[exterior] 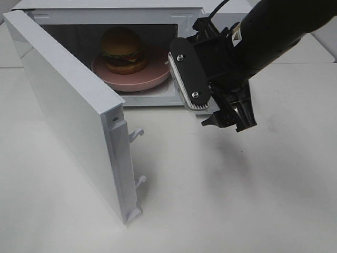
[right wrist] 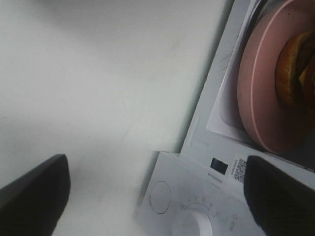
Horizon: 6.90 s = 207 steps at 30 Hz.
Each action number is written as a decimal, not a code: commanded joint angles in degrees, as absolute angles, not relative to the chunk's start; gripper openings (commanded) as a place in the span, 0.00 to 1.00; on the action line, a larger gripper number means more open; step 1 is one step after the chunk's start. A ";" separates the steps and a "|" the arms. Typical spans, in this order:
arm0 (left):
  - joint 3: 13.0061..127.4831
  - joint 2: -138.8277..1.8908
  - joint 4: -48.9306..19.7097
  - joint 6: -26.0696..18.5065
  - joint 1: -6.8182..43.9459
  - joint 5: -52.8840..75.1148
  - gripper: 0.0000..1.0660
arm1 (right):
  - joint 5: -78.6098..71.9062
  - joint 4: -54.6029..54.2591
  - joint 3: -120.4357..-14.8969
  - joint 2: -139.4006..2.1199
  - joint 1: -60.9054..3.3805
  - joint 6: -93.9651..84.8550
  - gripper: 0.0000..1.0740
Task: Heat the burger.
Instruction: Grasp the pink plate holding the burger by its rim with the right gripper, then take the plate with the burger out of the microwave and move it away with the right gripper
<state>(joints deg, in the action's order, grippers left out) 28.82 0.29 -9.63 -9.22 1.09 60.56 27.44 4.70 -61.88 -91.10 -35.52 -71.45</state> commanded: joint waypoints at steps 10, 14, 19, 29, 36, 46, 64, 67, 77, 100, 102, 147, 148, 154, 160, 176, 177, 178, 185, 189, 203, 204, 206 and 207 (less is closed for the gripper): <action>28.71 1.43 -9.68 -8.77 1.09 59.70 0.94 | 24.47 6.02 -67.72 -97.86 -36.44 -69.84 0.82; 28.71 1.43 -9.68 -8.77 1.09 59.70 0.94 | 23.89 6.07 -70.53 -100.67 -36.44 -69.84 0.81; 28.71 1.43 -9.68 -8.77 1.09 59.70 0.94 | 21.08 6.07 -72.77 -103.13 -36.44 -68.01 0.81; 28.71 1.43 -9.68 -8.77 1.09 59.70 0.94 | 19.19 6.07 -76.78 -108.40 -36.44 -67.04 0.80; 28.71 1.43 -9.68 -8.77 1.09 59.70 0.94 | 18.85 6.07 -80.33 -112.01 -36.44 -65.49 0.78; 28.71 1.43 -9.68 -8.77 1.09 59.70 0.94 | 20.34 6.07 -89.09 -120.09 -36.44 -63.08 0.76; 28.71 1.43 -9.68 -8.77 1.09 59.70 0.94 | 23.55 9.40 -101.30 -129.60 -36.21 -59.70 0.73; 28.71 1.43 -9.68 -8.77 1.09 59.70 0.94 | 24.06 10.37 -103.13 -130.86 -36.21 -59.30 0.73; 28.71 1.43 -9.68 -8.77 1.09 59.70 0.94 | 25.61 8.82 -108.00 -134.93 -34.95 -59.30 0.68; 28.71 1.43 -9.68 -8.71 1.09 59.70 0.94 | 26.07 8.42 -108.17 -135.50 -34.55 -59.64 0.00; 28.71 1.43 -9.68 -8.71 1.09 59.70 0.94 | 27.16 8.42 -108.17 -135.39 -34.55 -59.76 0.00; 28.71 1.43 -9.68 -8.71 1.09 59.70 0.94 | 23.03 -11.17 -84.86 -114.02 -34.15 -95.28 0.00; 28.71 1.43 -9.68 -8.71 1.09 59.70 0.94 | 22.92 -11.17 -84.00 -113.62 -34.15 -95.91 0.00; 28.71 1.43 -9.68 -8.71 1.09 59.70 0.94 | 22.69 -11.17 -80.96 -110.92 -34.15 -97.12 0.00; 28.71 1.43 -9.68 -8.71 1.09 59.70 0.94 | 22.57 -11.17 -75.97 -107.31 -34.15 -97.57 0.00; 28.71 1.43 -9.68 -8.71 1.09 59.70 0.94 | 20.57 -11.17 -64.23 -97.69 -34.15 -97.46 0.00; 28.71 1.43 -9.68 -8.71 1.09 59.70 0.94 | 20.11 -11.17 -63.31 -97.00 -34.15 -97.46 0.00; 28.71 1.43 -9.68 -8.71 1.09 59.70 0.94 | 20.11 -11.17 -63.31 -97.00 -34.15 -97.46 0.00; 28.71 1.43 -9.68 -8.71 1.09 59.70 0.94 | 19.14 -10.94 -55.18 -90.18 -34.15 -97.46 0.00; 28.71 1.43 -9.68 -8.71 1.09 59.70 0.94 | 18.11 -10.94 -52.02 -87.55 -34.15 -97.46 0.00; 28.71 1.43 -9.68 -8.71 1.09 59.70 0.94 | 16.96 -10.94 -39.88 -74.14 -34.15 -96.60 0.00; 28.71 1.43 -9.68 -8.71 1.09 59.70 0.94 | 16.96 -10.94 -39.88 -74.14 -34.15 -96.60 0.00; 28.71 1.43 -9.68 -8.71 1.09 59.70 0.94 | 16.96 -10.94 -38.67 -72.31 -34.15 -96.14 0.00; 28.71 1.43 -9.68 -8.71 1.09 59.70 0.94 | 17.02 -10.94 -38.16 -71.28 -34.15 -95.63 0.00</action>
<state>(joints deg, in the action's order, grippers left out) 28.82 0.29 -9.63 -9.22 1.09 60.56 20.45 -10.71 -37.76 -72.59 -34.26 -96.31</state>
